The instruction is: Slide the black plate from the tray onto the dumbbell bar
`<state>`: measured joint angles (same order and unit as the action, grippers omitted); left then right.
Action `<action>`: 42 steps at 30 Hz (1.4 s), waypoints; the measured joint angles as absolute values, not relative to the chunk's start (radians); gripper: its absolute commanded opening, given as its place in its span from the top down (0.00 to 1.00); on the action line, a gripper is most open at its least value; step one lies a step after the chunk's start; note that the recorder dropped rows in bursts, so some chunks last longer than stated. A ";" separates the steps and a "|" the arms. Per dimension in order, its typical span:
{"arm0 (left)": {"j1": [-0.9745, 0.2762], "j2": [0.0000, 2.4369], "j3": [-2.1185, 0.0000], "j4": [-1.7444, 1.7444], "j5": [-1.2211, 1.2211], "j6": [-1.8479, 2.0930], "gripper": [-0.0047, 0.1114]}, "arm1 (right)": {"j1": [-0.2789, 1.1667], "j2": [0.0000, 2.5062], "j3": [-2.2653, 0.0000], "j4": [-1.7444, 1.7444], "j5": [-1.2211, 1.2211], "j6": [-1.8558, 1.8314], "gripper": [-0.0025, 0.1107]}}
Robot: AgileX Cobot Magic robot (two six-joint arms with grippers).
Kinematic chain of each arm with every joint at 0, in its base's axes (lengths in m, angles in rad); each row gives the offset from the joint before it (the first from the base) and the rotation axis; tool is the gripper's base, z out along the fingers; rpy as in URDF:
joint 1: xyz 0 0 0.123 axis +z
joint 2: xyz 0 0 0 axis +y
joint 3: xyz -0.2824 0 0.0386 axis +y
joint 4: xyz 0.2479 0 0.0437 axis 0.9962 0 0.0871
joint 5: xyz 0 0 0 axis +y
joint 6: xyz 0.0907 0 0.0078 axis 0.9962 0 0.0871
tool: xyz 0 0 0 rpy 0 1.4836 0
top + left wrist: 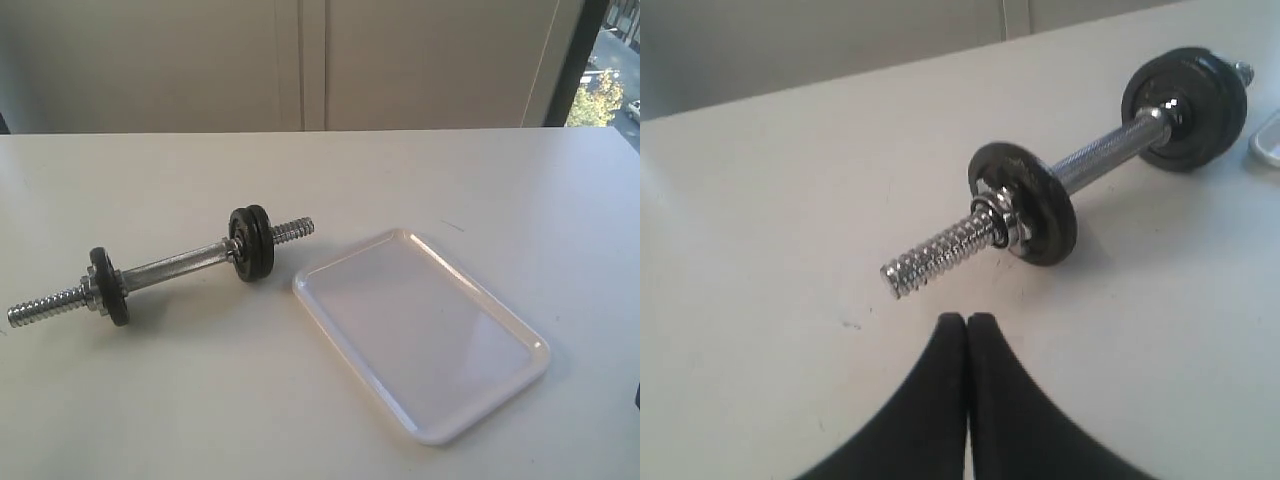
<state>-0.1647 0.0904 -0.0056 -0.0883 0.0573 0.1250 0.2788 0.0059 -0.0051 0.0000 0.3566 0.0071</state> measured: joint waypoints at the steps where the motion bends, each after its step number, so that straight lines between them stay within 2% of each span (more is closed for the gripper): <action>1: -0.149 0.056 -0.006 -0.086 0.107 0.125 0.96 | 0.279 0.006 -0.005 0.000 0.357 0.007 0.98; 6: -0.047 0.005 -0.004 -0.086 0.199 0.071 0.96 | 0.279 0.006 -0.005 0.000 0.357 0.007 0.98; 42: -0.071 0.005 -0.004 -0.074 0.203 0.040 0.96 | 0.279 0.006 -0.005 0.000 0.357 0.007 0.98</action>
